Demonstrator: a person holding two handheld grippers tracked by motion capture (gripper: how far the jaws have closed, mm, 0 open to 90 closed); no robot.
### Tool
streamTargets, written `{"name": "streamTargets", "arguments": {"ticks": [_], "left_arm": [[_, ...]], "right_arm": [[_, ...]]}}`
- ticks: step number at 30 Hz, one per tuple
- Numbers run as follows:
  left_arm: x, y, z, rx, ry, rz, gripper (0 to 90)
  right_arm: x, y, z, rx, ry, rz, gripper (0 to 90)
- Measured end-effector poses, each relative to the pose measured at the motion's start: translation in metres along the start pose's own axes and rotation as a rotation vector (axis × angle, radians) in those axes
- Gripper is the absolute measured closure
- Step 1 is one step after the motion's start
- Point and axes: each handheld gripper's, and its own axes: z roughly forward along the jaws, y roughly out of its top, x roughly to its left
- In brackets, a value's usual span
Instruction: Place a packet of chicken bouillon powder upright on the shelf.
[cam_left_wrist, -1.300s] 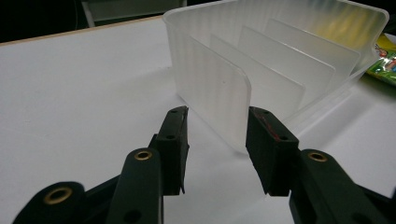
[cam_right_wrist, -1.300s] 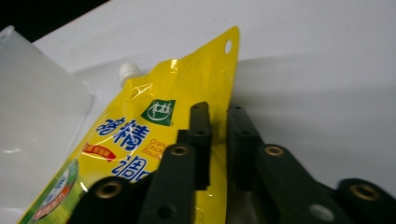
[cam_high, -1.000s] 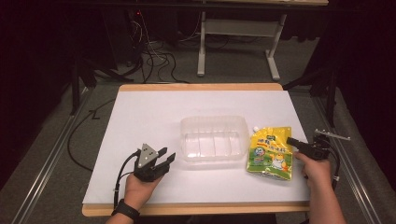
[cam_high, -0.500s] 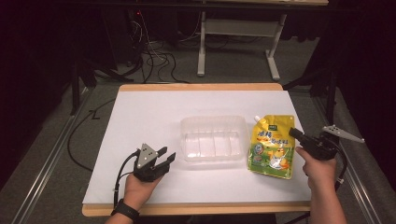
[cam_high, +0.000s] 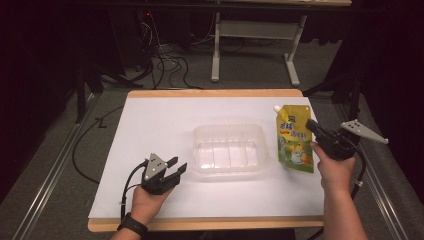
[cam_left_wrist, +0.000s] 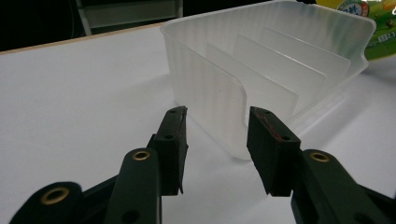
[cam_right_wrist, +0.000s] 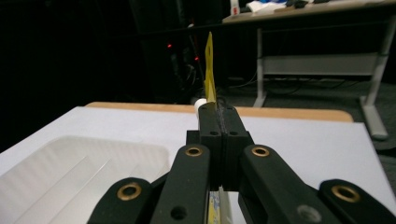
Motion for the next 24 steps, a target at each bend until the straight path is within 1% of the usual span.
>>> {"name": "streamTargets", "arguments": {"ticks": [1, 2, 5, 6, 7, 8, 9, 10, 11, 12, 13, 14, 15, 16, 17, 19, 21, 22, 24], "left_arm": [[0.000, 0.000, 0.000, 0.000, 0.000, 0.000, 58.1], [0.000, 0.000, 0.000, -0.001, 0.000, 0.000, 58.1], [0.000, 0.000, 0.000, -0.001, -0.001, 0.001, 58.1], [0.000, 0.000, 0.000, -0.002, -0.001, 0.002, 58.1], [0.000, 0.000, -0.001, 0.001, -0.002, 0.002, 57.9], [0.000, 0.000, -0.001, 0.001, -0.002, 0.002, 57.7], [0.000, 0.000, -0.001, 0.002, -0.002, 0.003, 57.4], [0.001, 0.000, -0.001, 0.003, -0.003, 0.001, 57.4], [0.001, 0.000, -0.001, -0.001, -0.002, -0.002, 57.4], [0.002, 0.000, -0.001, 0.001, -0.002, -0.001, 56.9], [0.002, 0.001, -0.002, -0.002, -0.002, -0.002, 56.6], [0.002, 0.001, -0.002, -0.002, -0.002, -0.002, 56.5], [0.002, 0.001, -0.002, -0.005, -0.001, -0.004, 56.5], [0.003, 0.002, -0.002, -0.005, -0.003, -0.006, 56.2], [0.003, 0.002, -0.002, -0.005, -0.003, -0.006, 56.0], [0.003, 0.002, -0.001, -0.005, -0.004, -0.006, 56.0], [0.002, 0.002, 0.000, -0.005, -0.006, -0.006, 56.0], [0.001, 0.002, 0.001, -0.004, -0.007, -0.002, 56.0], [0.001, 0.003, 0.001, -0.003, -0.009, 0.000, 56.0]], "right_arm": [[0.000, 0.000, 0.000, 0.000, 0.000, 0.000, 90.0], [-0.002, 0.001, 0.002, -0.016, -0.027, -0.011, 90.0], [-0.005, -0.002, 0.002, -0.013, -0.036, -0.010, 90.0], [-0.006, -0.004, -0.001, -0.021, -0.043, -0.016, 90.0], [-0.007, -0.008, -0.011, -0.032, -0.048, -0.018, 90.0], [-0.007, -0.008, -0.011, -0.032, -0.048, -0.018, 90.0], [-0.007, -0.013, -0.021, -0.033, -0.062, -0.021, 90.0], [-0.007, -0.013, -0.021, -0.033, -0.062, -0.021, 90.0], [-0.008, -0.016, -0.026, -0.033, -0.069, -0.024, 90.0], [-0.008, -0.023, -0.036, -0.034, -0.074, -0.015, 90.0], [-0.008, -0.027, -0.040, -0.037, -0.069, -0.011, 90.0], [-0.008, -0.027, -0.040, -0.037, -0.069, -0.011, 90.0], [-0.007, -0.031, -0.044, -0.036, -0.075, -0.018, 90.0], [-0.006, -0.037, -0.052, -0.037, -0.079, -0.026, 90.0], [-0.006, -0.037, -0.052, -0.037, -0.079, -0.026, 90.0], [-0.005, -0.041, -0.059, -0.032, -0.092, -0.043, 90.0], [-0.005, -0.044, -0.064, -0.025, -0.092, -0.041, 90.0], [-0.006, -0.045, -0.067, -0.028, -0.100, -0.047, 90.0], [-0.006, -0.045, -0.067, -0.029, -0.100, -0.040, 90.0]]}}
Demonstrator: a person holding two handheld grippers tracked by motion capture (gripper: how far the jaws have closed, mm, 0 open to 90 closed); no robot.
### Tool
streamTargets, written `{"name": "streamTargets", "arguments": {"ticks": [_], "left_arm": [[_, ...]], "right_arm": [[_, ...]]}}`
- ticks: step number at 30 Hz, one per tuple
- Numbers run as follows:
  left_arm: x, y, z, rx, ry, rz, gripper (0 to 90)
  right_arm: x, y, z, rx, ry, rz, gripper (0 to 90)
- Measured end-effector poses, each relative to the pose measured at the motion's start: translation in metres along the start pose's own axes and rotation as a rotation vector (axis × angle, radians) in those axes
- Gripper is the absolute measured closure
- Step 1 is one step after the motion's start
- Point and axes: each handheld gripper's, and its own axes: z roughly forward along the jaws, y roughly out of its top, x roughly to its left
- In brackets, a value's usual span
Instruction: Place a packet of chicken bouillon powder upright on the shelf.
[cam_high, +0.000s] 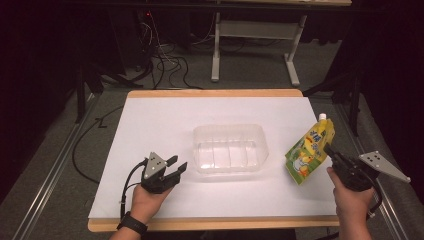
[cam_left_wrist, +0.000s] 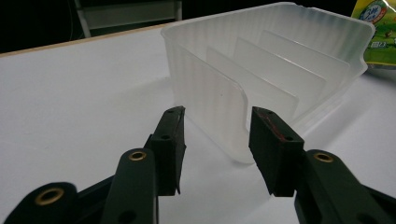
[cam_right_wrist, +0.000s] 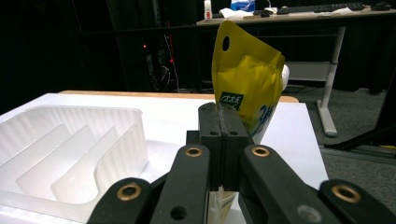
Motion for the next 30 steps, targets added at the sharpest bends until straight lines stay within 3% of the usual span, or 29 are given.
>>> {"name": "streamTargets", "arguments": {"ticks": [4, 7, 13, 22, 30], "left_arm": [[0.000, 0.000, 0.000, 0.004, 0.001, 0.004, 56.0], [0.001, 0.000, -0.001, -0.001, 0.004, -0.004, 56.1], [0.000, -0.001, -0.001, -0.001, -0.004, -0.002, 56.1], [-0.006, 0.000, -0.001, 0.001, -0.017, 0.013, 56.0], [-0.007, -0.001, 0.002, 0.012, -0.028, 0.017, 56.0]], "right_arm": [[0.005, 0.004, 0.004, -0.018, 0.024, -0.020, 90.0], [0.017, 0.006, 0.006, -0.020, 0.053, -0.039, 90.0], [0.039, -0.008, -0.008, 0.009, 0.106, -0.086, 90.0], [0.055, -0.029, -0.024, 0.045, 0.153, -0.069, 90.0], [0.057, -0.032, -0.027, 0.042, 0.148, -0.067, 90.0]]}}
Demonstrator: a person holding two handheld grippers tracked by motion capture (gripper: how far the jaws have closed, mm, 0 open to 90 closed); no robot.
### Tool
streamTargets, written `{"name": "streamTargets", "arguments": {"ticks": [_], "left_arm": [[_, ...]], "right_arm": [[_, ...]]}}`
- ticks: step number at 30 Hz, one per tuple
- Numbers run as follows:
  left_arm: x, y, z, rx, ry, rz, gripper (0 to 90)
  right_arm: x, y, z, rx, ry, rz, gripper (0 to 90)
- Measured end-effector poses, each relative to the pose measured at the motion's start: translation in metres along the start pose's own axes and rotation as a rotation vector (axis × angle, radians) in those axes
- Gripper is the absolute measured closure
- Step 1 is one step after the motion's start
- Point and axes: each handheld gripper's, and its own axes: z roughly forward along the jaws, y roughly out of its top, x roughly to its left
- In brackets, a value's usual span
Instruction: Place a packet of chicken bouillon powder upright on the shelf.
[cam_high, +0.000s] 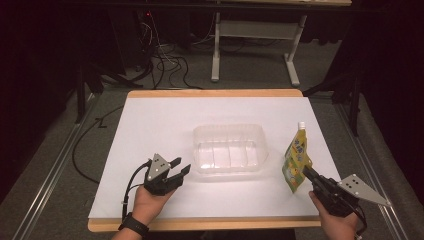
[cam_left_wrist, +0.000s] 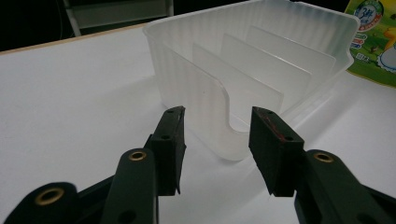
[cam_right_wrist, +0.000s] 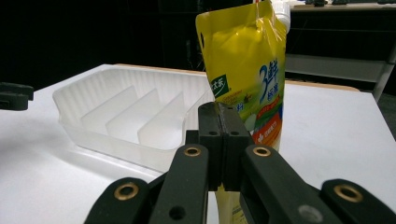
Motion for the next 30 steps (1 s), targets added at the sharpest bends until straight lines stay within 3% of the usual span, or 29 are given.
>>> {"name": "streamTargets", "arguments": {"ticks": [1, 4, 5, 7, 8, 9, 15, 17, 20, 23, 24, 25, 26, 27, 30], "left_arm": [[0.000, 0.000, 0.000, 0.000, 0.000, 0.000, 56.0], [0.000, 0.000, 0.001, -0.001, 0.001, -0.002, 55.9], [0.000, 0.000, 0.001, -0.001, 0.001, -0.002, 55.9], [0.000, 0.000, 0.000, 0.000, 0.001, -0.001, 56.0], [0.001, 0.000, 0.000, -0.001, 0.001, -0.002, 56.0], [0.001, 0.000, 0.000, 0.001, 0.002, 0.001, 55.9], [0.002, -0.001, 0.001, 0.008, 0.004, 0.002, 55.9], [0.003, -0.001, 0.000, 0.007, 0.005, 0.002, 55.9], [0.004, -0.001, -0.001, 0.006, 0.010, -0.002, 56.0], [0.007, -0.001, -0.002, 0.004, 0.020, -0.006, 56.4], [0.007, -0.001, -0.002, 0.004, 0.020, -0.006, 56.6], [0.009, -0.001, -0.002, 0.006, 0.026, -0.011, 56.8], [0.009, -0.001, -0.002, 0.006, 0.026, -0.011, 56.8], [0.010, -0.001, -0.002, 0.005, 0.027, -0.014, 56.8], [0.011, -0.001, -0.001, 0.004, 0.030, -0.022, 56.7]], "right_arm": [[-0.001, 0.000, -0.001, 0.000, -0.004, 0.000, 89.7], [-0.001, 0.000, 0.001, 0.023, -0.031, -0.019, 71.6], [-0.001, 0.000, 0.001, 0.023, -0.031, -0.019, 71.6], [-0.002, 0.000, 0.010, 0.053, -0.083, -0.016, 59.7], [-0.002, 0.000, 0.010, 0.053, -0.083, -0.016, 59.7], [-0.002, 0.001, 0.017, 0.070, -0.120, -0.016, 56.5], [-0.001, 0.004, 0.030, 0.111, -0.164, -0.025, 56.9], [-0.005, 0.005, 0.032, 0.118, -0.162, -0.044, 63.8], [-0.012, 0.008, 0.033, 0.117, -0.164, -0.030, 69.9], [-0.025, 0.011, 0.031, 0.124, -0.162, -0.008, 84.0], [-0.025, 0.011, 0.031, 0.124, -0.162, -0.008, 84.0], [-0.031, 0.010, 0.030, 0.122, -0.147, 0.033, 83.7], [-0.031, 0.010, 0.030, 0.122, -0.147, 0.033, 83.7], [-0.035, 0.011, 0.029, 0.124, -0.131, 0.077, 82.0], [-0.039, 0.009, 0.031, 0.149, -0.118, 0.118, 75.8]]}}
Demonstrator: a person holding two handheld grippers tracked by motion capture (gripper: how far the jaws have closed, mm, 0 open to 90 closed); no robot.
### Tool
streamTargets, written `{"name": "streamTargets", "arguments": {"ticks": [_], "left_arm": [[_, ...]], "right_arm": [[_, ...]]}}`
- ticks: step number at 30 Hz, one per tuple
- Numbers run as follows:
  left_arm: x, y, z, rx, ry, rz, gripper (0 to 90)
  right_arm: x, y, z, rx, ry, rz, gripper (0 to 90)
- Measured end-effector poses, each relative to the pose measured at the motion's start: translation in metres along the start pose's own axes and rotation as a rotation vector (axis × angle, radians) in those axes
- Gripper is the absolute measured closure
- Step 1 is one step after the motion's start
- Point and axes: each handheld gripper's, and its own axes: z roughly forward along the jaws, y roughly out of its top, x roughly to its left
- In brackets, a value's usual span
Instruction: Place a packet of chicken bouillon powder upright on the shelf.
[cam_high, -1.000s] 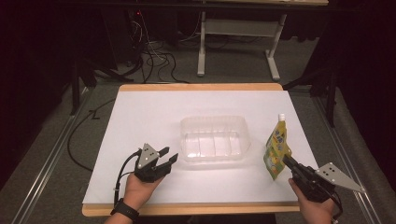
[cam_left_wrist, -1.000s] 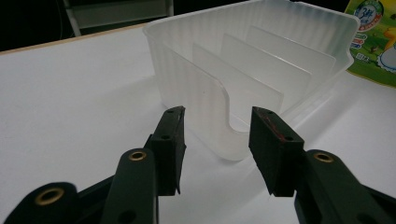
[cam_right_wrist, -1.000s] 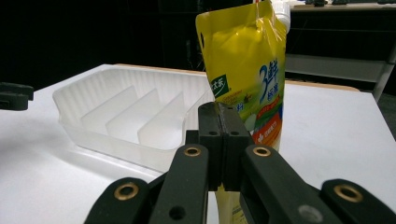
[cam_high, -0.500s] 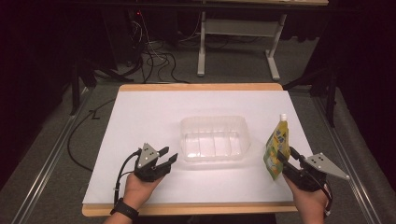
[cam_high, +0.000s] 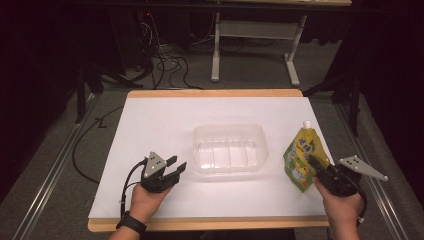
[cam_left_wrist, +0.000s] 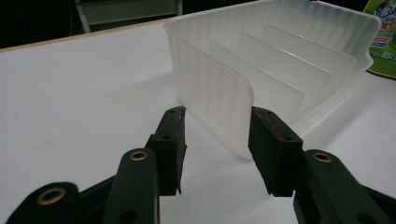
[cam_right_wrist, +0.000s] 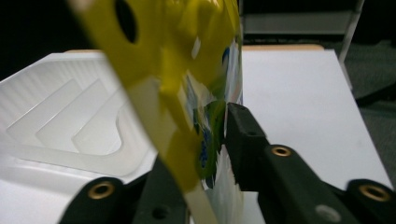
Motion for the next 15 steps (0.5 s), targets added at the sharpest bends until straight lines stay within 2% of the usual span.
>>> {"name": "streamTargets", "arguments": {"ticks": [4, 5, 7, 10, 11, 15], "left_arm": [[-0.0004, 0.0000, -0.0001, 0.004, -0.004, 0.003, 56.6], [-0.0005, 0.0000, -0.0004, 0.008, -0.006, 0.009, 56.5], [-0.0007, -0.0002, -0.0004, 0.006, -0.003, 0.010, 56.5], [-0.0005, -0.0001, -0.0005, 0.005, -0.003, 0.009, 56.4], [-0.0004, -0.0001, -0.0005, 0.005, -0.004, 0.009, 56.3], [-0.0005, -0.0003, 0.0000, 0.008, -0.003, 0.012, 56.3]], "right_arm": [[-0.0004, -0.0037, 0.0043, 0.034, 0.009, 0.010, 73.4], [0.0017, -0.0046, 0.0029, 0.024, -0.017, -0.022, 80.4], [0.0021, -0.0043, 0.0019, 0.021, -0.027, -0.034, 81.8], [0.0008, -0.0048, 0.0001, 0.008, -0.040, -0.056, 89.5], [-0.0005, -0.0050, 0.0002, 0.010, -0.020, -0.062, 90.0], [-0.0005, -0.0043, 0.0008, 0.008, -0.015, -0.062, 90.0]]}}
